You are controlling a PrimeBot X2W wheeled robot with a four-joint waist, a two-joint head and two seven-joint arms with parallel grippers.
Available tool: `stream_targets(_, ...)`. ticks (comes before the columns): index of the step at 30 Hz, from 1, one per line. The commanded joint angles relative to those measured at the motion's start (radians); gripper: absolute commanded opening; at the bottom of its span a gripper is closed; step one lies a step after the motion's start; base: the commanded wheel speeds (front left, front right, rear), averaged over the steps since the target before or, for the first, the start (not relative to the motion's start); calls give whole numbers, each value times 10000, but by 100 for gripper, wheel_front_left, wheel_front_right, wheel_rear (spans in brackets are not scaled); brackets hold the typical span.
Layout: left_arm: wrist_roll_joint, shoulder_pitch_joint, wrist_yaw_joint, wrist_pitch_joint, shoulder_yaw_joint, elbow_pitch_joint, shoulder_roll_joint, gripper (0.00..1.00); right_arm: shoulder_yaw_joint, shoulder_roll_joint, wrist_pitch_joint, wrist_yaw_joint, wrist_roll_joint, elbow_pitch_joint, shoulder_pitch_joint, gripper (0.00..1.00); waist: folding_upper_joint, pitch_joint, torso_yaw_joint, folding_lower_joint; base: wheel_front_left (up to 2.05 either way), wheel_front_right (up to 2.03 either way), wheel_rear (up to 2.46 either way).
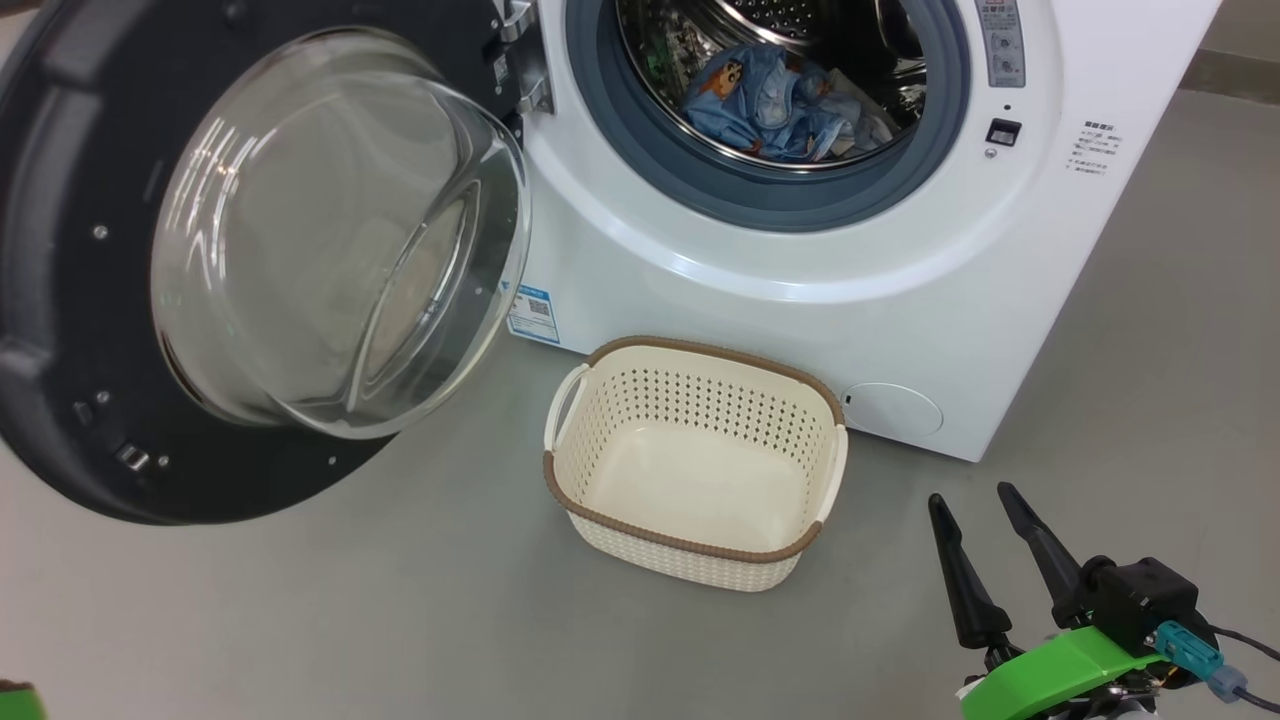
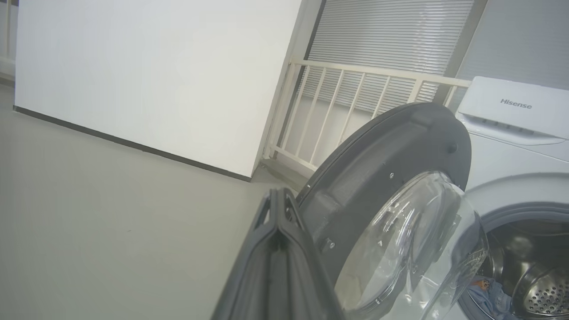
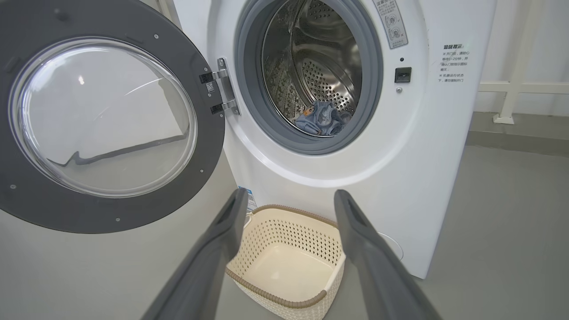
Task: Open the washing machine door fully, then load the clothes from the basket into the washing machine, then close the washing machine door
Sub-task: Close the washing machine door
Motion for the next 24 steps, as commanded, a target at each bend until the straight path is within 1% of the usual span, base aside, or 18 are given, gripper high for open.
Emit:
stream_targets(1, -374, -591, -161, -44, 439, 91, 494, 0, 234, -32, -13, 16, 10, -283, -126, 100, 0, 8, -55, 0, 0, 0, 0)
stream_targets(3, -939, -892, -266, 119, 630, 450, 710, 0, 252, -48, -4, 16, 18, -289, -132, 100, 0, 15, -111, 0, 0, 0, 0)
stream_targets(4, -1496, -1241, -333, 273, 899, 787, 999, 0, 268, -65, 3, 16, 27, -297, -150, 100, 0, 31, -170, 0, 0, 0, 0)
stream_targets(6, -2176, -1635, -402, 496, 1145, 1166, 1273, 0, 283, -76, 14, 16, 31, -304, -171, 100, 0, 49, -233, 0, 0, 0, 0)
stream_targets(7, -2734, -1912, -436, 596, 1340, 1369, 1317, 0, 283, -79, 18, 16, 32, -307, -178, 100, 0, 58, -262, 0, 0, 0, 0)
stream_targets(9, -4413, -2604, -485, 1070, 1917, 1862, 1269, 0, 283, -77, 30, 16, 36, -314, -174, 100, 0, 82, -329, 0, 0, 0, 0)
stream_targets(10, -4845, -2781, -500, 1337, 2075, 2097, 1475, 0, 298, -76, 41, 16, 36, -323, -177, 100, 0, 103, -376, 0, 0, 0, 0)
stream_targets(13, -5788, -3238, -530, 2091, 2314, 2817, 2033, 0, 307, -88, 87, 16, 30, -368, -198, 100, 0, 185, -508, 0, 0, 0, 0)
stream_targets(17, -6497, -3775, -540, 2809, 2472, 3683, 2638, 0, 280, -149, 159, 16, 7, -456, -197, 100, 0, 290, -632, 0, 0, 0, 0)
stream_targets(19, -6838, -4077, -537, 3119, 2555, 4081, 2862, 0, 273, -178, 201, 16, 6, -506, -207, 100, 0, 347, -693, 0, 0, 0, 0)
stream_targets(20, -6838, -4077, -537, 3119, 2555, 4081, 2862, 0, 273, -178, 201, 16, 6, -506, -207, 100, 0, 347, -693, 0, 0, 0, 0)
stream_targets(21, -7068, -4244, -539, 3349, 2572, 4283, 2939, 0, 267, -197, 220, 16, 9, -534, -214, 100, 0, 377, -716, 0, 0, 0, 0)
stream_targets(23, -7604, -4586, -542, 3742, 2720, 4692, 3061, 0, 264, -236, 259, 16, 18, -592, -232, 100, 0, 441, -768, 0, 0, 0, 0)
stream_targets(24, -8126, -4918, -536, 4234, 2889, 5281, 3310, 0, 280, -277, 321, 16, 15, -678, -275, 100, 0, 532, -868, 0, 0, 0, 0)
